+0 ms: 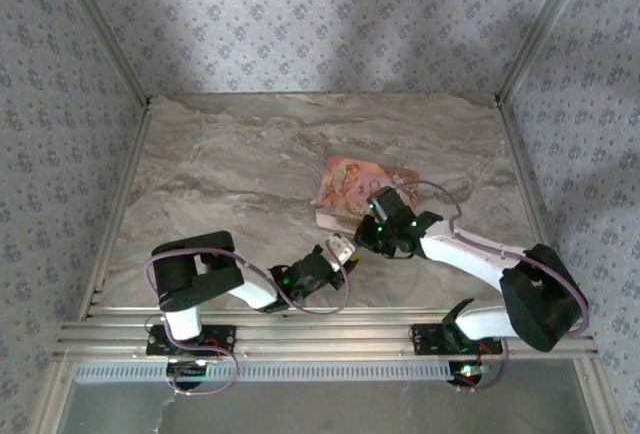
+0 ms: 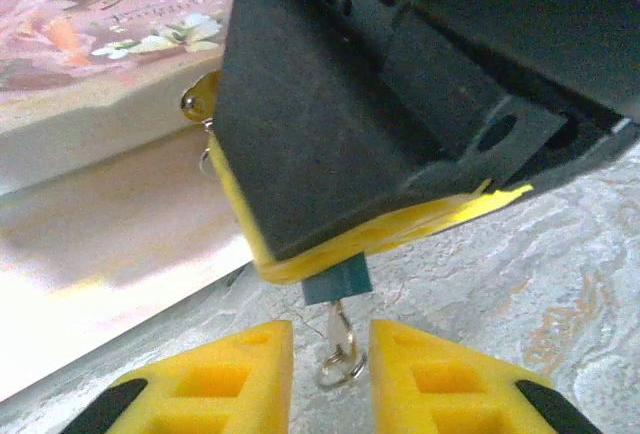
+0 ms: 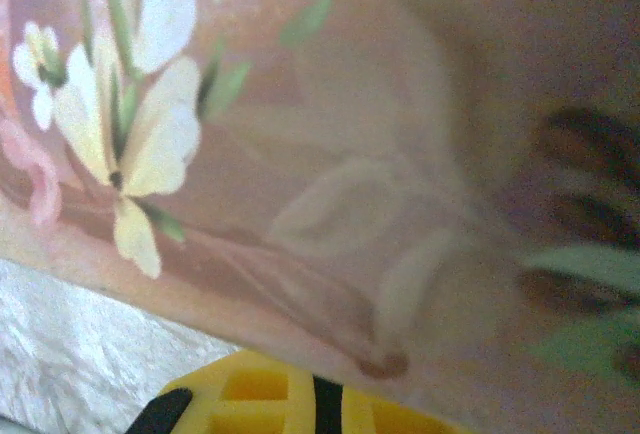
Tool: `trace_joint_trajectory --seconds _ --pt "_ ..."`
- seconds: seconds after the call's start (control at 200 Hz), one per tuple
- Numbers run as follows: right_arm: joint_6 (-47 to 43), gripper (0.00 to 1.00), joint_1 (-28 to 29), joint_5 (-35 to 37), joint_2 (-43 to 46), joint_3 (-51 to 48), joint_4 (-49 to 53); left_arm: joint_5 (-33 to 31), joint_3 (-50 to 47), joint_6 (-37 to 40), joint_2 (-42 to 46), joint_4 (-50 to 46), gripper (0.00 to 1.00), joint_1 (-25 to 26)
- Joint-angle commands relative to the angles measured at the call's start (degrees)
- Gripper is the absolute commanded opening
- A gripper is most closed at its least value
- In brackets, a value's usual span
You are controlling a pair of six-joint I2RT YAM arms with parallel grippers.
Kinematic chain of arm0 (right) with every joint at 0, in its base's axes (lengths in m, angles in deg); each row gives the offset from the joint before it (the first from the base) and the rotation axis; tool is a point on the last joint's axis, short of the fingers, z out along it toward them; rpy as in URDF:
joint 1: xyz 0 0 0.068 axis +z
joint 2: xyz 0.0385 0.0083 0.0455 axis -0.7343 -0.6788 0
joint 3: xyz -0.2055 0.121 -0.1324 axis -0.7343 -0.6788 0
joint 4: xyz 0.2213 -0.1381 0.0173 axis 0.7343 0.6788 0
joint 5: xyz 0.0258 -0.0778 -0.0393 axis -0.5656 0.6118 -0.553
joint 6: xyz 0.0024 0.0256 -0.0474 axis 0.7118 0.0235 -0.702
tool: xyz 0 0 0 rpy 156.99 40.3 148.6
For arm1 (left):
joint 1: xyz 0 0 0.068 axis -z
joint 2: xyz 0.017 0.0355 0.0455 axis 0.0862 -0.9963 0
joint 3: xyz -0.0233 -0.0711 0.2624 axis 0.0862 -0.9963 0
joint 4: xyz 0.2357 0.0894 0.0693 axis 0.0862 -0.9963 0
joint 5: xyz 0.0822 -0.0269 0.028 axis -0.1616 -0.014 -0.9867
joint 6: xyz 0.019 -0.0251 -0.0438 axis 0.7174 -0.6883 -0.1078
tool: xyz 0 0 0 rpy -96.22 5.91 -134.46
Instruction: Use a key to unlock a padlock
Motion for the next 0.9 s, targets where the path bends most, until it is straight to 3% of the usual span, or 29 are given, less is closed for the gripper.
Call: trace_joint_trajectory --seconds 0.0,0.14,0.325,0.545,0.769,0.899 --pt "-14.2 0.00 -1.6 -6.3 -2.0 5.7 5.6 -0.7 -2.0 -2.1 3.0 1.7 0.27 0.4" --pt "-24.3 0.00 -1.7 -5.9 -5.0 11.0 12.2 -2.3 -4.8 -2.9 5.4 2.2 0.29 0.3" --pt "-31.2 0.00 -0.9 -5.9 -8.4 16.3 14.8 -5.5 -8.4 -3.1 9.3 1.6 0.31 0.3" --pt "-38.4 0.00 4.2 -3.7 -17.9 26.7 20.7 -11.1 -12.7 -5.1 15.9 -1.4 0.32 0.4" --pt "-45.2 0.00 10.0 -5.3 -26.3 36.1 22.8 -19.3 -15.7 -8.4 26.7 -11.5 0.32 0.4" --pt "-45.7 0.00 10.1 -10.7 -25.9 34.1 20.7 -25.0 -16.7 -12.0 36.9 -23.3 0.32 0.3"
